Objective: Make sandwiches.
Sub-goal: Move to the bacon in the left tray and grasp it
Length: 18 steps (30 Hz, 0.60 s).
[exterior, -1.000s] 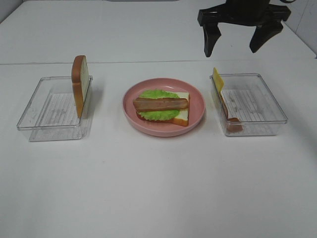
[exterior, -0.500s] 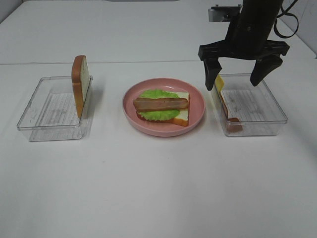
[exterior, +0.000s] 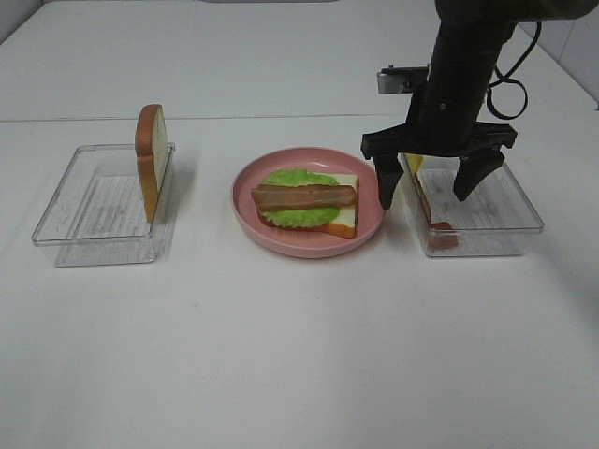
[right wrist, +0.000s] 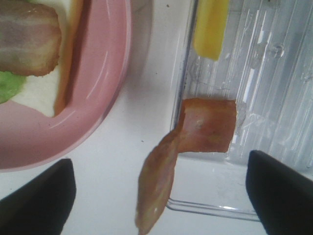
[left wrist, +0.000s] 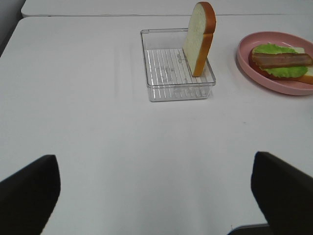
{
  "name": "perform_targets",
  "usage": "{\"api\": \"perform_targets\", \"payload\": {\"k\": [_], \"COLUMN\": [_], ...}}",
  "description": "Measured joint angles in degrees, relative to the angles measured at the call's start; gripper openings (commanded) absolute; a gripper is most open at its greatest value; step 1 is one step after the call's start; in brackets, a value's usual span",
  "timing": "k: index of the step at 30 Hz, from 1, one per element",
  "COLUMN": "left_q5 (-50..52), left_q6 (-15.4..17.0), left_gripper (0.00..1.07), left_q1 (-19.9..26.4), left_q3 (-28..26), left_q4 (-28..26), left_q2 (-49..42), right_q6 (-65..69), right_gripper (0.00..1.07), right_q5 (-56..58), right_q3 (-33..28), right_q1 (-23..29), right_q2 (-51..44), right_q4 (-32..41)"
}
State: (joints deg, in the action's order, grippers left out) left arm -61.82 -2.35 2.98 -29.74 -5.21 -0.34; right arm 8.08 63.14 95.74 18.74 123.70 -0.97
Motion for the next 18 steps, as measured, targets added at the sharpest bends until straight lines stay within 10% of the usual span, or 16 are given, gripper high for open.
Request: {"api": "perform_targets", "payload": {"k": [6, 13, 18], "left_q5": [0.00, 0.00, 0.00], "left_q6": [0.00, 0.00, 0.00], "left_gripper": [0.98, 0.98, 0.98], "left_q1": [0.00, 0.00, 0.00], "left_q3": [0.00, 0.00, 0.00], "left_q4": [0.00, 0.00, 0.00], "left_q2": [0.00, 0.00, 0.00], "right_q6": [0.00, 0.00, 0.00], "right_gripper": [0.79, 0.23, 0.22], "right_q5": [0.00, 0.00, 0.00], "right_q3": [0.00, 0.00, 0.00], "right_q1": [0.00, 0.00, 0.00], "right_q2": [0.23, 0.23, 0.23], "right_q4": [-0.06, -2.46, -3.27]}}
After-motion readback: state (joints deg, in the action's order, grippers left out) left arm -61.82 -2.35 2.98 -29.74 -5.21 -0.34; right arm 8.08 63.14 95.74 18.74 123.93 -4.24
